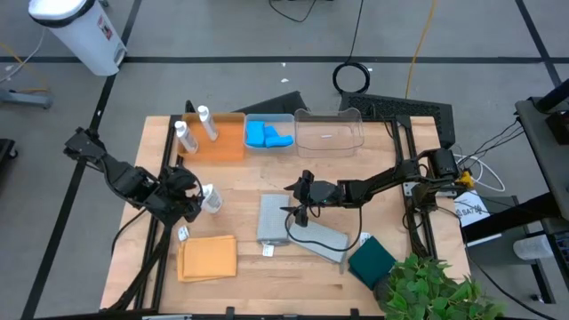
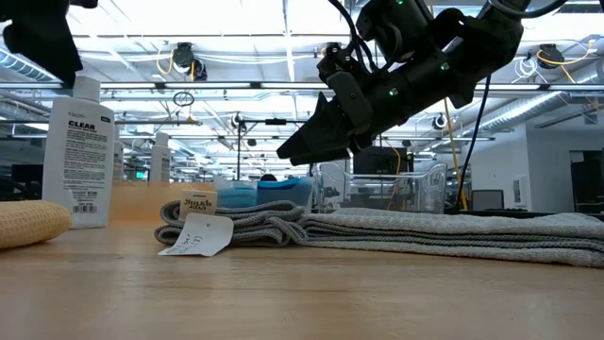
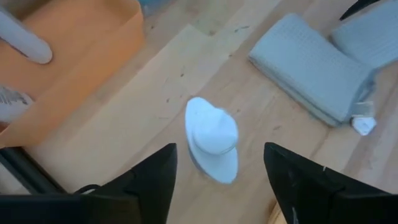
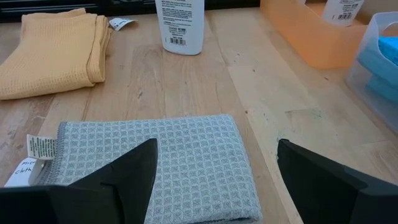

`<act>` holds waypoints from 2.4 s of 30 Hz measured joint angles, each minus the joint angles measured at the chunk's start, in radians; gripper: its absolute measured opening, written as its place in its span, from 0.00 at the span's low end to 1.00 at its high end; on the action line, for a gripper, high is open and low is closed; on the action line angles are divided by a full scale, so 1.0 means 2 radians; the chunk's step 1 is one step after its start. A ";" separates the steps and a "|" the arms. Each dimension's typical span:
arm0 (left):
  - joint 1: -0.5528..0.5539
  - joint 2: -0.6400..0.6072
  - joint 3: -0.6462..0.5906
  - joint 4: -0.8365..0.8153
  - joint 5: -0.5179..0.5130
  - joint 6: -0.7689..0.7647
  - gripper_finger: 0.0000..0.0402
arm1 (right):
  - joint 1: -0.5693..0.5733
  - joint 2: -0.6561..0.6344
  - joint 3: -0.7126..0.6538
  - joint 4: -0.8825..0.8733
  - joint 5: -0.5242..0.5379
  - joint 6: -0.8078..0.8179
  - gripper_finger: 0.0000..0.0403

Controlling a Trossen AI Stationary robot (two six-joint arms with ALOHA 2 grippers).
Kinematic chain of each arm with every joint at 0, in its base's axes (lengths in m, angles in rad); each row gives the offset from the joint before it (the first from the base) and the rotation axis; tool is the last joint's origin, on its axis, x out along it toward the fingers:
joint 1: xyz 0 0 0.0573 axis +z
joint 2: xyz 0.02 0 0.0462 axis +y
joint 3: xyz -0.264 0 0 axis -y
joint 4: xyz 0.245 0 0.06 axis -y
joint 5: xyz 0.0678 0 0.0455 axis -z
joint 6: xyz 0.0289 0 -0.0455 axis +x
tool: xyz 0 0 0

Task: Pick & Place Kitchen Items
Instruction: Put the white plastic restorer bottle into the orange bin

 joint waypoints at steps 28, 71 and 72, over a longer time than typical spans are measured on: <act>0.023 0.112 -0.032 0.031 0.014 -0.030 0.64 | 0.000 0.000 0.000 0.003 0.000 0.000 0.73; 0.112 0.152 -0.025 0.260 -0.040 0.326 0.29 | -0.001 0.000 0.000 0.010 0.000 0.000 0.73; 0.123 0.152 -0.025 0.277 -0.025 0.351 0.28 | -0.001 0.000 0.000 0.011 0.000 0.000 0.73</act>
